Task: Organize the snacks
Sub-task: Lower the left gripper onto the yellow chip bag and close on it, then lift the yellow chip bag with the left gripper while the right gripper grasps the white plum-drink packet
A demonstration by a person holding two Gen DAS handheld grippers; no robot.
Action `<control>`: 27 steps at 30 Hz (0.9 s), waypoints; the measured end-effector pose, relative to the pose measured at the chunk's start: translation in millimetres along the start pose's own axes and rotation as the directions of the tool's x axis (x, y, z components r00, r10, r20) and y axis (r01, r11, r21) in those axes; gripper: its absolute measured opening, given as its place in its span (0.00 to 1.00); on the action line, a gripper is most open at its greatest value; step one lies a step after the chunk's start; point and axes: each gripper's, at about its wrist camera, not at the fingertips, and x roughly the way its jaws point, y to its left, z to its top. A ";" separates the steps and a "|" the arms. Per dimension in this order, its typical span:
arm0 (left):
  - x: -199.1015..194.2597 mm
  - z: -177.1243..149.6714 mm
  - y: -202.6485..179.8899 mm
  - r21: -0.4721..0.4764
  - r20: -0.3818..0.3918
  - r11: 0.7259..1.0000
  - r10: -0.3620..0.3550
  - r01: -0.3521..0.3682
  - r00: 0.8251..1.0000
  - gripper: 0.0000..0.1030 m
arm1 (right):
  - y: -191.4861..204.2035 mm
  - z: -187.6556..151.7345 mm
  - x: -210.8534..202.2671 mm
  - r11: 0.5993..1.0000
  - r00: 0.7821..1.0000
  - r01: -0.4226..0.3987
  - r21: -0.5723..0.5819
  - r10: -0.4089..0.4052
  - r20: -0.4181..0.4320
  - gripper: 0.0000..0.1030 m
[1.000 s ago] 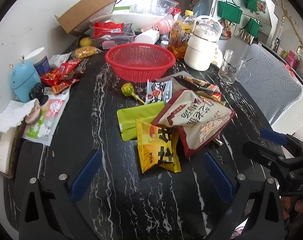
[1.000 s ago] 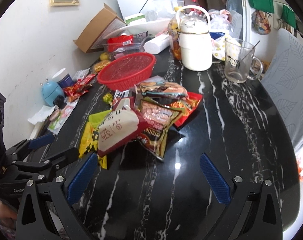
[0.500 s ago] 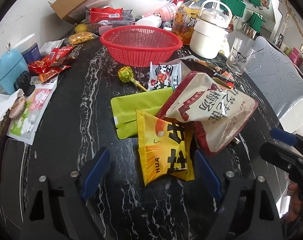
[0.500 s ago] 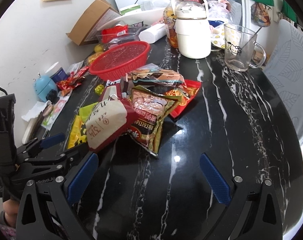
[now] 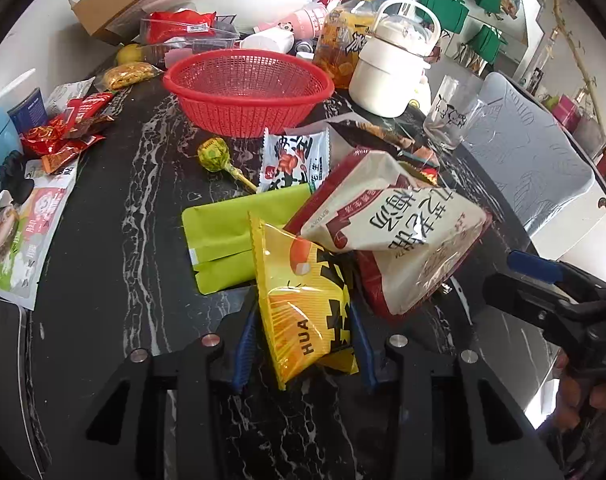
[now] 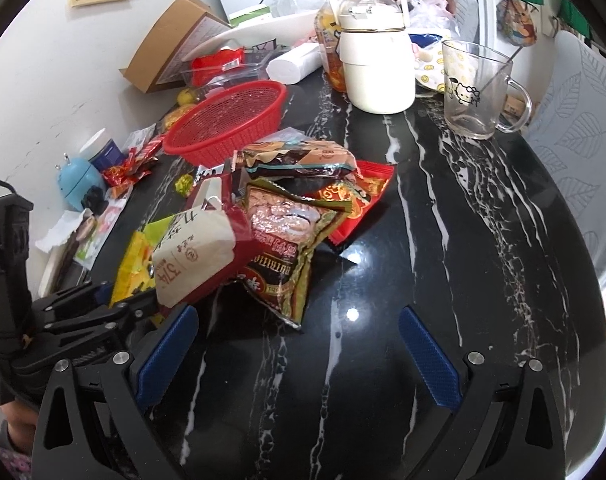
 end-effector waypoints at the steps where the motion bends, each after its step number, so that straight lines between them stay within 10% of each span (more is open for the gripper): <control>1: -3.1 0.1 1.0 -0.003 0.002 1.000 0.001 -0.001 1.000 0.39 | -0.3 0.5 -0.3 1.000 1.000 -0.004 0.002 0.004 0.001 0.98; 27: -45.5 -13.3 52.4 -0.157 0.052 0.985 0.082 -0.073 0.995 0.39 | 68.0 21.4 31.9 0.968 0.983 -0.181 -0.174 0.174 -0.053 0.95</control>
